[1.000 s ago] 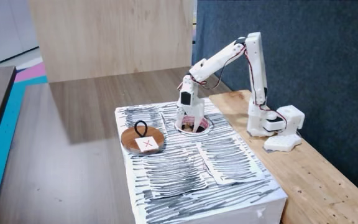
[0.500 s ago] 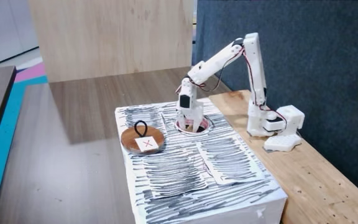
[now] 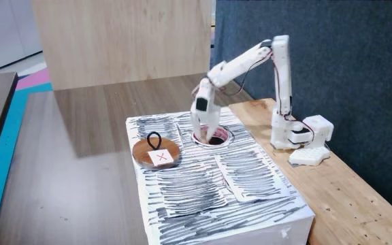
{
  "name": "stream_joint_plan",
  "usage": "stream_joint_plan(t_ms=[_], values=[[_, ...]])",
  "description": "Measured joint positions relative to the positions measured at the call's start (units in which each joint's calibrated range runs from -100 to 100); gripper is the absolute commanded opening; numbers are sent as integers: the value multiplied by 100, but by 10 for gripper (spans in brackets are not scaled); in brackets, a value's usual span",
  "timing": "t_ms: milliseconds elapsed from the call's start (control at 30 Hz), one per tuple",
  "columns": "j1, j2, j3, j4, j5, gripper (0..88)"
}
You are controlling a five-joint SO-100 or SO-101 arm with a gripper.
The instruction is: Pick the brown debris from the hole.
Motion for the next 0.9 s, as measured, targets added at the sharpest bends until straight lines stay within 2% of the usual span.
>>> stream_joint_plan(t_ms=[167,333,467,633,767,900], values=[[60,-1656,0,128,0,11],[-194,-3203,9,1042,5,11],[-1017,-4161,9,2143,124,11],[-2453,-4918,9,3424,223,11],[-3613,-4985,9,3962,212,11],[-4084,-4977,9,4056,187,11]])
